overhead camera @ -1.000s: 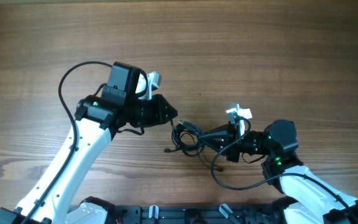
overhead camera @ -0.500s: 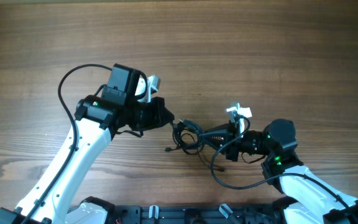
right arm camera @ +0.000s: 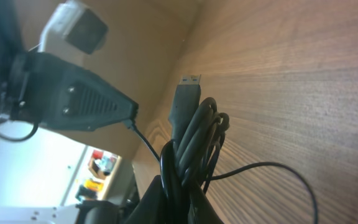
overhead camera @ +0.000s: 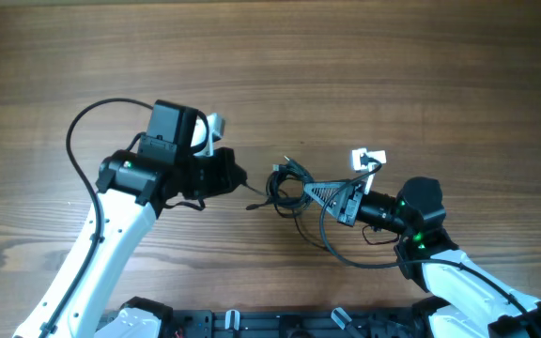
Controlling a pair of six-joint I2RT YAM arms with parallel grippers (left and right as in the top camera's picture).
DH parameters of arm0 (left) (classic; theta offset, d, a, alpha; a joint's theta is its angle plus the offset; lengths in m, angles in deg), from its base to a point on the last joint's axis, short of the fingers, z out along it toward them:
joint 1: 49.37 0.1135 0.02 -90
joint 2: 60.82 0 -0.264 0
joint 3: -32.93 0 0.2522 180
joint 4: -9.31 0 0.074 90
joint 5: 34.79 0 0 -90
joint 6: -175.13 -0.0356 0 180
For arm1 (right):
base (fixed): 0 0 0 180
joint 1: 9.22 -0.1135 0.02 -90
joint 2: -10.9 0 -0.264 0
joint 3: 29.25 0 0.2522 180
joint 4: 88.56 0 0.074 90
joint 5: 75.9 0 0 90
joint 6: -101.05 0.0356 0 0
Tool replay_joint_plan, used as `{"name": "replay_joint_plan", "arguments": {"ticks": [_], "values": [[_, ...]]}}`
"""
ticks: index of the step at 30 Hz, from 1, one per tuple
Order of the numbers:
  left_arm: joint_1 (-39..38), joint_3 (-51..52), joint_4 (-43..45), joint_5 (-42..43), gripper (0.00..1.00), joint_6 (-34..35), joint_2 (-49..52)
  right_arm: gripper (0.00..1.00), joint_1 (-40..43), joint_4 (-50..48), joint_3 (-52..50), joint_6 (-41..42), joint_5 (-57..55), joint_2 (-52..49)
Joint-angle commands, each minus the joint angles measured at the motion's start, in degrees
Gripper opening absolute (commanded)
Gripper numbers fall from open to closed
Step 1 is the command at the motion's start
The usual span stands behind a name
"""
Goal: Untangle cables
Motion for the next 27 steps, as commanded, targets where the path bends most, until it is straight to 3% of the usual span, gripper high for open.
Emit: {"name": "replay_joint_plan", "arguments": {"ticks": [1, 12, 23, 26, 27], "values": [[-4.1, -0.6, 3.3, -1.2, 0.04, -1.4, -0.7, 0.05, 0.1, -0.2, 0.6, 4.7, -1.7, -0.3], [-16.3, -0.6, 8.7, -12.6, 0.04, 2.0, 1.1, 0.04, 0.1, -2.7, 0.6, 9.6, -0.8, -0.3], [-21.3, -0.6, 12.7, -13.0, 0.05, 2.0, 11.1, 0.04, 0.1, -5.2, 0.6, 12.0, 0.4, -0.3], [-21.7, -0.6, 12.4, -13.0, 0.38, 1.9, 12.4, 0.04, 0.1, -5.2, 0.6, 12.0, 0.4, -0.3], [-21.7, -0.6, 12.1, -13.0, 0.44, 1.4, 12.4, 0.04, 0.1, -5.2, 0.6, 12.0, 0.4, -0.3]]}}
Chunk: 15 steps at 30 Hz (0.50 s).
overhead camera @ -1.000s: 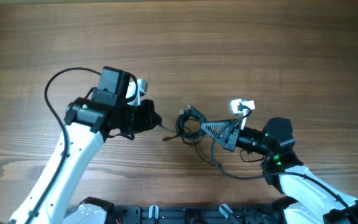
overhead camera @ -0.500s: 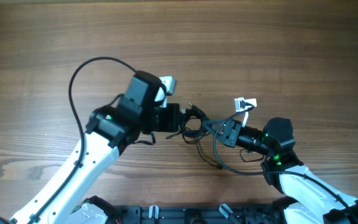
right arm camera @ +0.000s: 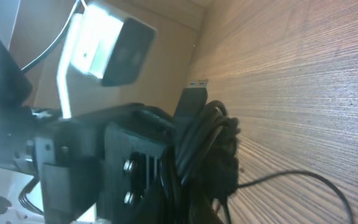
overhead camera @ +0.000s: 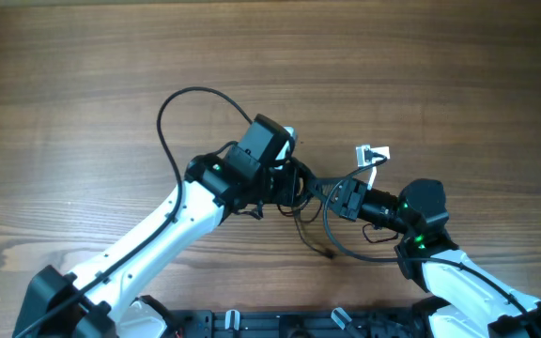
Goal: Untangle cables
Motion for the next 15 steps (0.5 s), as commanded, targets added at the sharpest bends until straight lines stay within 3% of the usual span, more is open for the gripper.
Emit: {"name": "replay_joint_plan", "arguments": {"ticks": [1, 5, 10, 15], "values": [[-0.5, -0.6, -0.8, -0.3, 0.47, -0.4, 1.2, 0.04, 0.1, -0.8, 0.6, 0.5, 0.5, -0.3], [2.4, -3.0, -4.1, -0.2, 0.61, -1.4, -2.3, 0.05, 0.1, -0.8, 0.6, 0.5, 0.5, -0.3], [7.5, -7.2, -11.0, 1.8, 0.67, -5.2, -11.5, 0.11, 0.1, -0.7, 0.6, -1.9, 1.0, -0.3], [9.5, -7.2, -14.6, 1.7, 0.99, -12.2, -19.8, 0.1, 0.1, -0.4, 0.6, -12.0, 7.3, -0.3]]}}
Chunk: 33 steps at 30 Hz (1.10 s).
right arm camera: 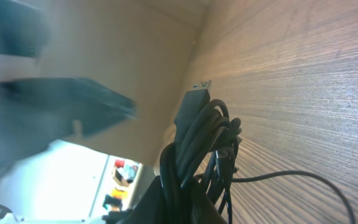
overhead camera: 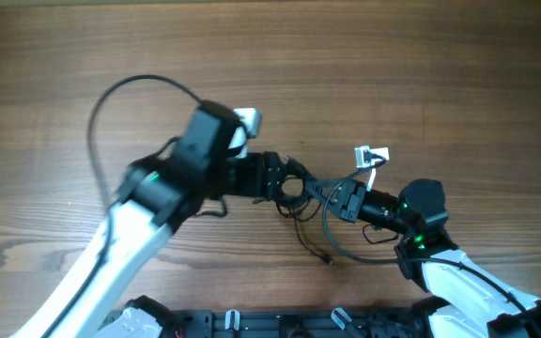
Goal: Untangle cables
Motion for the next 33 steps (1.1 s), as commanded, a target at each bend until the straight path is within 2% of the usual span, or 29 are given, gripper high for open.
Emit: {"name": "replay_joint_plan", "arguments": {"ticks": [1, 6, 8, 10, 13, 15, 20, 29, 32, 33], "values": [[1.0, -1.1, -2.6, 0.3, 1.0, -9.1, -6.7, 0.1, 0.1, -0.4, 0.8, -9.7, 8.0, 0.0], [1.0, -1.1, -6.4, 1.0, 1.0, -18.7, -7.7, 0.1, 0.1, -2.9, 1.0, -17.6, 23.4, 0.0], [1.0, -0.8, -6.7, 5.4, 1.0, -21.6, -7.1, 0.08, 0.2, -4.5, 1.3, -18.0, 27.3, 0.0], [1.0, 0.2, -6.9, 13.6, 0.99, -28.6, -6.6, 0.06, 0.7, -6.0, 1.5, -17.9, 30.1, 0.0], [1.0, 2.2, -8.0, 17.6, 0.91, -35.1, -5.5, 0.05, 1.9, -6.8, 1.7, -17.9, 33.4, 0.0], [1.0, 3.1, -9.3, 18.9, 0.91, -37.5, -4.8, 0.06, 3.3, -6.8, 1.7, -18.1, 35.2, 0.0], [0.9, 3.5, -14.6, 30.1, 0.93, -52.2, -2.6, 0.06, 5.3, -6.8, 1.7, -18.1, 37.1, 0.0], [0.4, 3.6, -12.5, 34.0, 0.95, -56.7, 5.6, 0.06, 5.3, -8.0, 1.7, -18.0, 41.8, 0.0], [-0.8, 3.6, -10.8, 34.0, 0.92, -56.7, 9.2, 0.06, 5.3, -8.1, 1.7, -17.9, 41.7, 0.0], [-1.1, 3.6, -10.0, 34.0, 0.88, -56.7, 10.2, 0.06, 5.3, -8.1, 1.7, -17.9, 41.7, 0.0]]}}
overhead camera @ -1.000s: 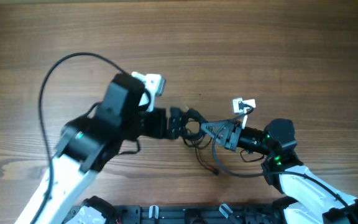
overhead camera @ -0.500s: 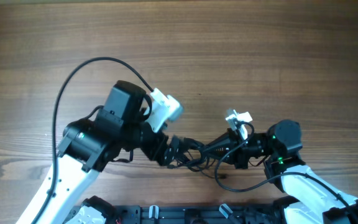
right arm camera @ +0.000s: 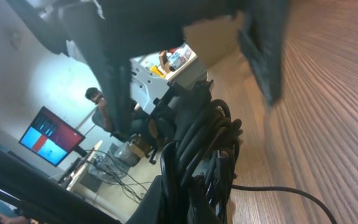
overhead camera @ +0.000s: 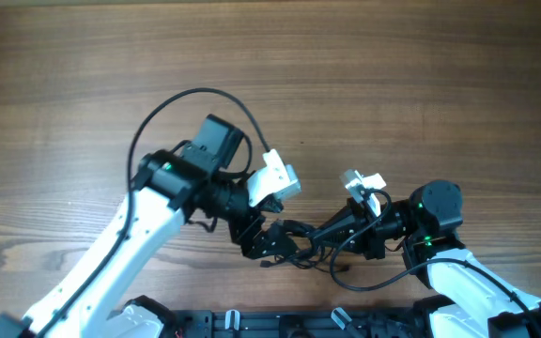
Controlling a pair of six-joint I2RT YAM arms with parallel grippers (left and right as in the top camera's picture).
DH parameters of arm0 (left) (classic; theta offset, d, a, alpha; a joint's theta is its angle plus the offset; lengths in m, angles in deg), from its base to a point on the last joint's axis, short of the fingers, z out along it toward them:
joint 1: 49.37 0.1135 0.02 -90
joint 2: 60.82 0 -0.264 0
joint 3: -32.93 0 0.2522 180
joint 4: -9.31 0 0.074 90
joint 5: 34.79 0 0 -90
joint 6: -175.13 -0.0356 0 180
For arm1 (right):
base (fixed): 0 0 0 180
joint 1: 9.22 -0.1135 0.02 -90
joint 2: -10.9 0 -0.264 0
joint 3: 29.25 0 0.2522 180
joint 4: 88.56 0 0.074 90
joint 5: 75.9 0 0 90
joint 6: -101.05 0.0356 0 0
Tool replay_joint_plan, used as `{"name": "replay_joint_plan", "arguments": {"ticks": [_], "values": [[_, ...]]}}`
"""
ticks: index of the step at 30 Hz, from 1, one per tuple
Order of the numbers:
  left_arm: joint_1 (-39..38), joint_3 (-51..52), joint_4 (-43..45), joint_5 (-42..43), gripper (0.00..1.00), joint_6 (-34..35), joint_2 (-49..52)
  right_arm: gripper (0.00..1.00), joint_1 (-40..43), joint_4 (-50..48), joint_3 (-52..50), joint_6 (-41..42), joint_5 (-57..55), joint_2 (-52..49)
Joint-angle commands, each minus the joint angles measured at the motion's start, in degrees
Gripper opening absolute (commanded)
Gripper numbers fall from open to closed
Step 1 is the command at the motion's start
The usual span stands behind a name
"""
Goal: Untangle cables
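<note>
A tangled bundle of black cables point(overhead camera: 301, 239) hangs low over the wooden table near its front edge. My right gripper point(overhead camera: 334, 235) is shut on it from the right. In the right wrist view the bundle point(right arm camera: 197, 140) rises out of the right gripper point(right arm camera: 194, 190), and a thin black cable point(right arm camera: 278, 190) trails off over the wood. My left gripper point(overhead camera: 272, 242) reaches the bundle from the left. Its blurred fingers point(right arm camera: 114, 68) stand apart on either side of the bundle's far end, so it is open.
The wooden table point(overhead camera: 393, 75) stretches away to the back. A black rail point(overhead camera: 252, 324) runs along the front edge. The left arm's own cable point(overhead camera: 191, 94) loops above it. White camera housings point(overhead camera: 275, 178) sit on the wrists.
The bundle and my right gripper now sit nearer the front edge. My left gripper has turned and come down with them, its open fingers now around the bundle's far end.
My right gripper held the bundle throughout. The left gripper first stood apart to the left, then was right at the bundle, then slightly back to its left. Now both meet at the bundle nearer the table's front.
</note>
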Motion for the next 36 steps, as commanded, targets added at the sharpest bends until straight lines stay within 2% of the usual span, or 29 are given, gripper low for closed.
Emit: {"name": "replay_joint_plan", "arguments": {"ticks": [1, 2, 4, 5, 6, 7, 8, 11, 14, 15, 17, 20, 26, 29, 32, 36], "values": [[-1.7, 0.5, 2.3, 2.3, 0.82, -2.8, 4.3, 0.06, 0.2, -0.5, 1.5, -1.0, 2.9, 0.0], [-2.1, 0.5, 2.8, 2.2, 0.73, -2.8, 5.1, 0.06, 0.2, -0.5, 1.5, -1.0, 2.8, 0.0], [-2.5, 0.5, 3.3, 1.1, 0.41, -2.7, 7.0, 0.06, 0.2, -0.5, 1.5, -0.9, 2.1, 0.0], [-2.3, 0.5, 3.1, -1.2, 0.15, -2.5, 7.2, 0.06, 0.2, -0.5, 1.5, -0.9, 1.7, 0.0], [-2.1, 0.5, 2.9, -2.1, 0.07, -2.5, 7.2, 0.07, 0.2, -0.5, 1.4, -0.7, 1.2, 0.0], [-1.7, 0.5, 2.8, -2.8, 0.04, -2.3, 7.0, 0.07, 0.2, -0.4, 1.5, -0.4, 0.5, 0.0], [-0.9, 0.5, 2.9, -3.3, 0.04, -1.8, 6.9, 0.09, 0.2, -0.5, 1.5, 0.1, -0.7, 0.0], [1.9, 0.5, 2.9, -3.8, 0.04, 0.9, 6.7, 0.27, 0.2, -0.4, 1.4, 0.3, -4.9, 0.0], [6.7, 0.5, 3.6, -4.0, 0.04, 6.8, 6.7, 0.64, 0.2, 1.0, 1.4, 0.3, -11.5, 0.0], [8.8, 0.5, 4.2, -4.0, 0.04, 10.0, 6.7, 0.81, 0.2, 1.9, 1.4, 0.3, -14.4, 0.0], [12.3, 0.5, 5.4, -4.0, 0.04, 15.6, 6.7, 0.91, 0.2, 5.2, 1.4, 0.4, -20.5, 0.0], [16.8, 0.5, 6.2, -4.0, 0.04, 20.2, 6.7, 0.91, 0.2, 11.5, 1.4, 0.5, -28.1, 0.0], [20.7, 0.5, 6.8, -3.6, 0.04, 21.8, 6.7, 0.87, -2.6, 14.8, 1.4, 0.2, -30.1, 0.0], [20.7, 0.5, 9.7, -3.6, 0.04, 30.4, 6.7, 0.87, -6.8, 15.0, 1.4, 0.2, -34.6, 0.0], [20.7, 0.5, 12.7, -3.6, 0.04, 39.5, 6.7, 0.85, -13.3, 15.0, 1.4, -2.2, -44.8, 0.0], [20.6, 0.5, 13.7, -3.9, 0.04, 44.3, 6.7, 0.77, -22.3, 14.6, 1.4, -3.2, -58.4, 0.0]]}}
